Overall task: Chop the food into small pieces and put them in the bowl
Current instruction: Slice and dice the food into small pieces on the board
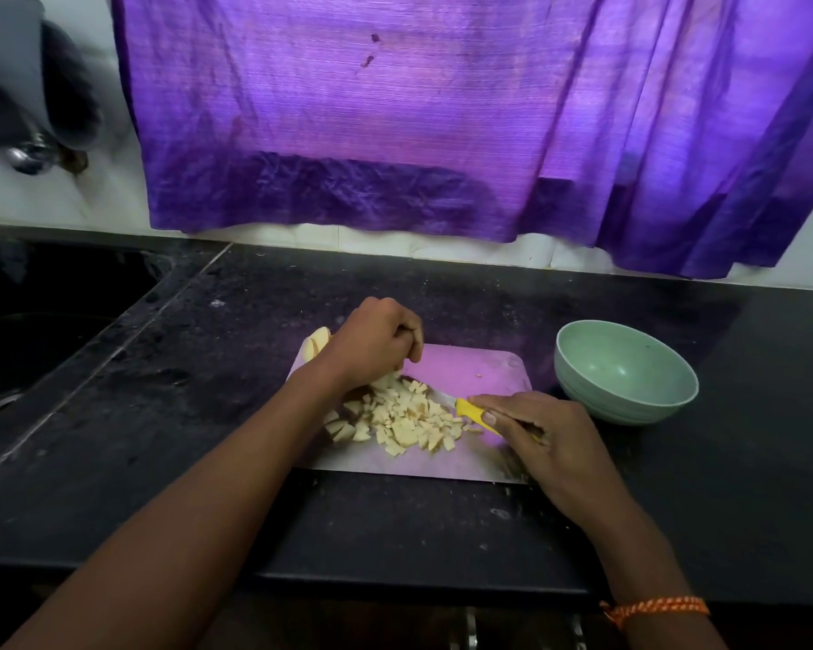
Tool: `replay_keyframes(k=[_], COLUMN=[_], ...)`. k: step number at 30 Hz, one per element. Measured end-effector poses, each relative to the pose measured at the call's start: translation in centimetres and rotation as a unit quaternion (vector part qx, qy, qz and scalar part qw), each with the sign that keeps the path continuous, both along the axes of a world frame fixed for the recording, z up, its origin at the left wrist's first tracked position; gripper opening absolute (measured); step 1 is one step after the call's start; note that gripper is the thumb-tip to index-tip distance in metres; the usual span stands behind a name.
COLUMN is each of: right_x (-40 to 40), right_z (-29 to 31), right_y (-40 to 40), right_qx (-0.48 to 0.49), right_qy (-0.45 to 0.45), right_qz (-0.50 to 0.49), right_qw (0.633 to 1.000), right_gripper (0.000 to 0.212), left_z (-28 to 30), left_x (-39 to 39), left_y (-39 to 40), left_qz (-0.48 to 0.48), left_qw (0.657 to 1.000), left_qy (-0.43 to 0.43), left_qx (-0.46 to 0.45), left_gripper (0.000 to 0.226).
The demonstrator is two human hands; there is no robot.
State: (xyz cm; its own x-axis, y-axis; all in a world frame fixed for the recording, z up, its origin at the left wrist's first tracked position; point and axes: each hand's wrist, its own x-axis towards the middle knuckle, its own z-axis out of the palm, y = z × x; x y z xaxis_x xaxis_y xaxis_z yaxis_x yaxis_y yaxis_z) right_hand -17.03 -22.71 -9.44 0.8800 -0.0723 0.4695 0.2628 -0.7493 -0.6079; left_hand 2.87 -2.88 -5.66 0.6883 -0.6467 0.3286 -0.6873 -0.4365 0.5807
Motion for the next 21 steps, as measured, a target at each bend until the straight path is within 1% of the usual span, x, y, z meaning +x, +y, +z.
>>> replay_keyframes(k=[3, 5, 7, 9, 11, 13, 16, 21], right_x=[-0.2, -0.3, -0.2, -0.2, -0.3, -0.5, -0.8, -0.9], right_z=[0.1, 0.2, 0.2, 0.2, 0.4, 0.7, 1.0, 1.1], right_y=[0.2, 0.2, 0.2, 0.2, 0.2, 0.4, 0.4, 0.4], right_qx=[-0.002, -0.003, -0.005, 0.005, 0.026, 0.048, 0.070, 0.057], right_qy=[-0.040, -0.057, -0.066, -0.073, -0.073, -0.075, -0.089, -0.105], right_qz=[-0.013, -0.024, -0.033, -0.040, -0.040, -0.041, -0.063, -0.100], right_qw=[0.999, 0.998, 0.997, 0.997, 0.996, 0.995, 0.992, 0.988], right_gripper=[0.024, 0.025, 0.024, 0.023, 0.022, 0.021, 0.021, 0.021], left_z=[0.2, 0.4, 0.8, 1.4, 1.6, 1.6, 1.6, 1.7], left_x=[-0.1, -0.1, -0.4, -0.9, -1.0, -0.8, -0.2, 0.6], left_y=[0.1, 0.3, 0.4, 0.6, 0.7, 0.9, 1.6, 2.5], left_qz=[-0.006, -0.029, -0.081, -0.139, -0.165, -0.165, -0.158, -0.133], left_qw=[1.000, 0.998, 0.992, 0.980, 0.977, 0.979, 0.979, 0.977], left_qy=[0.016, 0.036, 0.080, 0.131, 0.134, 0.123, 0.132, 0.164], left_qx=[-0.023, -0.034, -0.052, -0.056, -0.037, -0.010, 0.017, 0.005], left_gripper=[0.046, 0.040, 0.028, 0.011, 0.004, 0.003, 0.005, 0.004])
